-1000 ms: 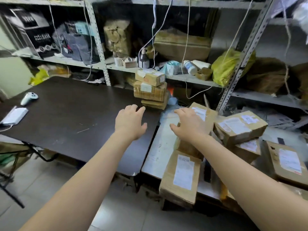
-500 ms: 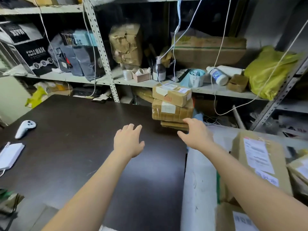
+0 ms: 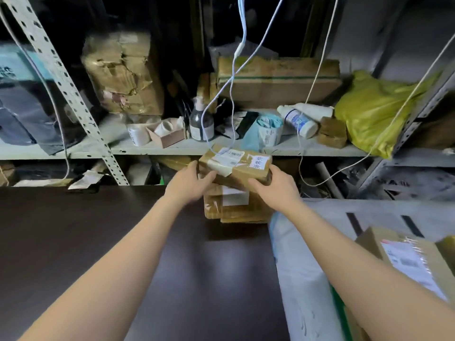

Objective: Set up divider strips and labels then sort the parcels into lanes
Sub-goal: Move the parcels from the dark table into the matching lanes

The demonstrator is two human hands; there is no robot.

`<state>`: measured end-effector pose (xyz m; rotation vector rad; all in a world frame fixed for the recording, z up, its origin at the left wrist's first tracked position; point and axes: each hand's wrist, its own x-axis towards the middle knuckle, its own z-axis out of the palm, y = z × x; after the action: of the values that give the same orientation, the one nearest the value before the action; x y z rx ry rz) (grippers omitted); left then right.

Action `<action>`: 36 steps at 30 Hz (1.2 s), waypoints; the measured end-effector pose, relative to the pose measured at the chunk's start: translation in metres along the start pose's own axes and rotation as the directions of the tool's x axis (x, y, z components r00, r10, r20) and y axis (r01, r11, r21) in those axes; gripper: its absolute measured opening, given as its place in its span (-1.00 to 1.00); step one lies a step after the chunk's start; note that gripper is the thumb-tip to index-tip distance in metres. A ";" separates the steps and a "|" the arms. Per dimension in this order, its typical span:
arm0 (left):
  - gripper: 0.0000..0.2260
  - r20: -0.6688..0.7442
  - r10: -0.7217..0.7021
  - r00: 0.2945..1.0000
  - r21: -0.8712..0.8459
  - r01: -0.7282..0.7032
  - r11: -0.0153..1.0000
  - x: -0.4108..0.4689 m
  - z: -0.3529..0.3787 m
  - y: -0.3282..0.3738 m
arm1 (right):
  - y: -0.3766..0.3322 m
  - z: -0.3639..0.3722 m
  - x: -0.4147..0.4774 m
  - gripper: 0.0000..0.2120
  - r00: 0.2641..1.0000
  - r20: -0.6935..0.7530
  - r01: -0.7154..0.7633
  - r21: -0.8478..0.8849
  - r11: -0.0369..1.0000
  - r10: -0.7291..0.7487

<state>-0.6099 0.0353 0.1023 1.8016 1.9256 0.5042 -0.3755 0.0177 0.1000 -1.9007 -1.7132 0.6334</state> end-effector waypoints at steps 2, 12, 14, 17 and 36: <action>-0.25 0.081 -0.009 0.997 -0.211 0.026 0.977 0.024 0.002 -0.001 | -0.008 0.009 0.002 -0.42 0.999 -0.014 -0.047 0.051 0.998 0.048; -0.68 -0.099 0.049 0.994 -0.489 -0.091 0.867 0.028 0.023 -0.025 | -0.001 0.031 -0.025 -0.45 0.973 -0.168 -0.107 0.267 0.958 0.156; -0.67 -0.099 0.082 0.992 -0.462 -0.119 0.879 0.012 0.025 -0.020 | 0.003 0.022 -0.044 -0.46 0.968 -0.182 -0.121 0.276 0.953 0.175; -0.62 -0.082 0.128 0.988 -0.447 -0.151 0.882 -0.016 0.027 -0.003 | 0.011 0.000 -0.075 -0.54 0.961 -0.202 -0.131 0.276 0.952 0.191; -0.59 -0.226 0.371 0.901 -0.267 -0.424 0.866 -0.310 0.121 0.279 | 0.198 -0.269 -0.347 -0.55 0.917 -0.348 -0.152 0.139 0.978 0.192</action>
<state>-0.2975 -0.2562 0.1792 1.9937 1.4558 1.0682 -0.0874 -0.3595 0.1823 -1.9604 -1.2660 0.3991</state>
